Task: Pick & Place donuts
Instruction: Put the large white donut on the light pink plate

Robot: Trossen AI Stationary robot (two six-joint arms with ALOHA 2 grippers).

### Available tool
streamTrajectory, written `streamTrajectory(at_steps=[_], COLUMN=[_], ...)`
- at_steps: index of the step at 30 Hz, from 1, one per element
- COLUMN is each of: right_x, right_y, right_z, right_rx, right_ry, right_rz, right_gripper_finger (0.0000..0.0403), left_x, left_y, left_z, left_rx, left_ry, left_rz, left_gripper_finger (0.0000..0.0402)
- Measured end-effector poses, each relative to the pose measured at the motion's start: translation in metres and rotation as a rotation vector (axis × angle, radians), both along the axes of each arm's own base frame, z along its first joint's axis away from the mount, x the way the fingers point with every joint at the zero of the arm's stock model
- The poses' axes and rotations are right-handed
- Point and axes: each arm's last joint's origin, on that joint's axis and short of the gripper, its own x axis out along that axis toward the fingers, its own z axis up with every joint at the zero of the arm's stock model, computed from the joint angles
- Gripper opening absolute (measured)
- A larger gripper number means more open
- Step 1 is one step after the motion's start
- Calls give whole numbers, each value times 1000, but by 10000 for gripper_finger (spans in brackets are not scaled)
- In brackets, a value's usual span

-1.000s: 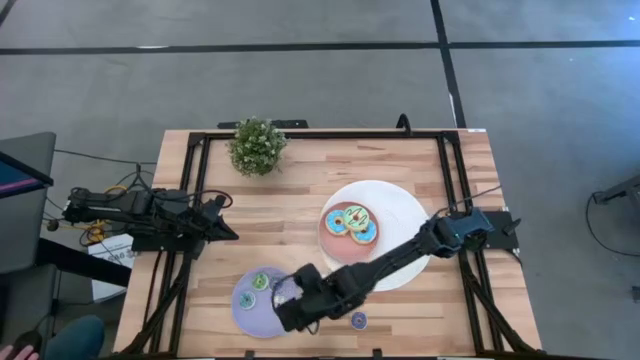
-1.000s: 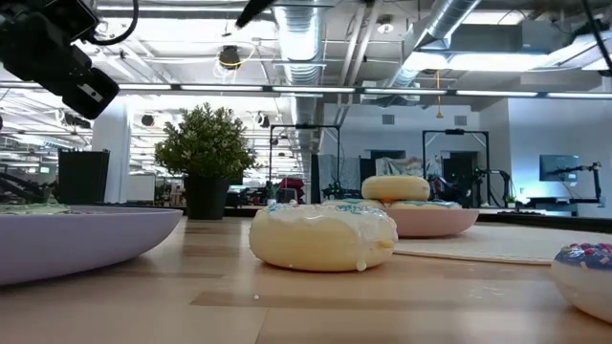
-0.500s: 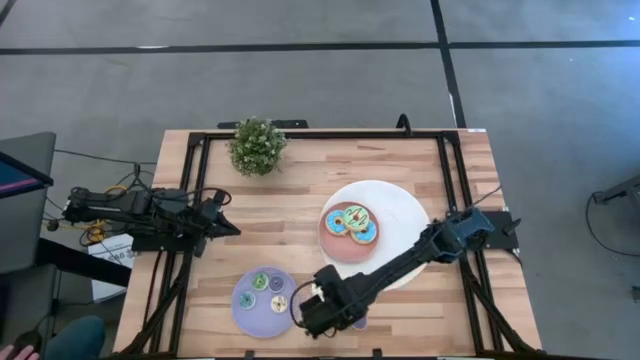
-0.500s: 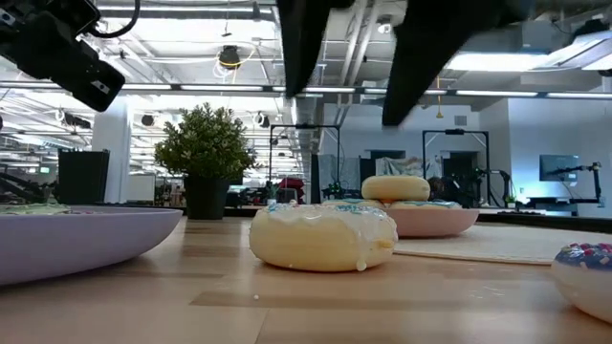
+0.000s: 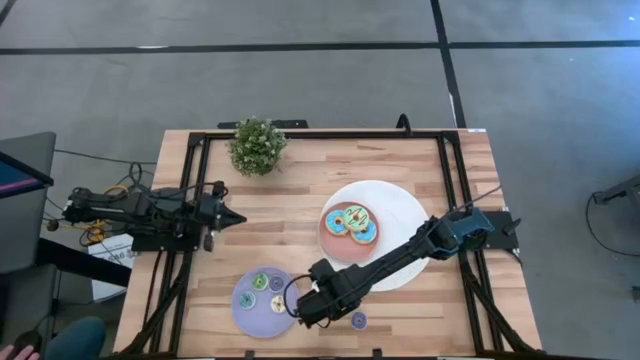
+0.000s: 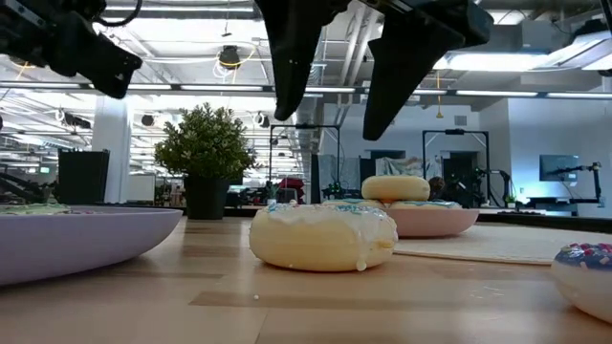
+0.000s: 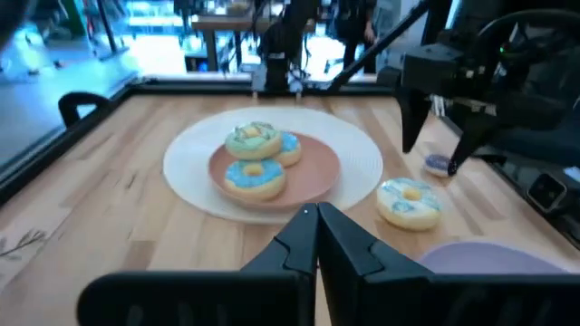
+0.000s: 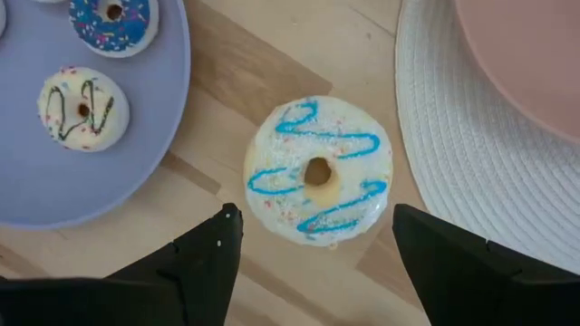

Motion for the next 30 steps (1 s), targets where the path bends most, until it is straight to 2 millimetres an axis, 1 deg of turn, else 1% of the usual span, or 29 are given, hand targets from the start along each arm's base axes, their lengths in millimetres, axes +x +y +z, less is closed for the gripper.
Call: streamTrajectory(at_steps=[4, 6, 16, 19, 23, 26, 30], right_x=[-2, -4, -11, -11, -12, -12, -10], right_y=[2, 4, 14, 13, 12, 8, 1], right_z=[0, 0, -1, -1, 0, 3, 5], right_rx=[10, 29, 85, 102, 104, 107, 103], right_ry=[21, 35, 77, 89, 98, 98, 104], right_rz=[6, 12, 7, 6, -40, -89, -108], right_gripper_finger=[276, 276, 276, 276, 276, 276, 276], left_x=[7, 8, -2, -1, 0, 0, 0], left_y=[0, 0, 3, 2, 0, -1, -1], left_z=[-19, -24, -36, -39, -42, -42, -43], left_rx=[-5, -4, 49, 53, 54, 44, 18], left_ry=[-72, -85, -192, -204, -222, -221, -215], left_rz=[20, 41, 92, 68, -22, -27, -23], left_gripper_finger=[0, 0, 0, 0, 0, 0, 0])
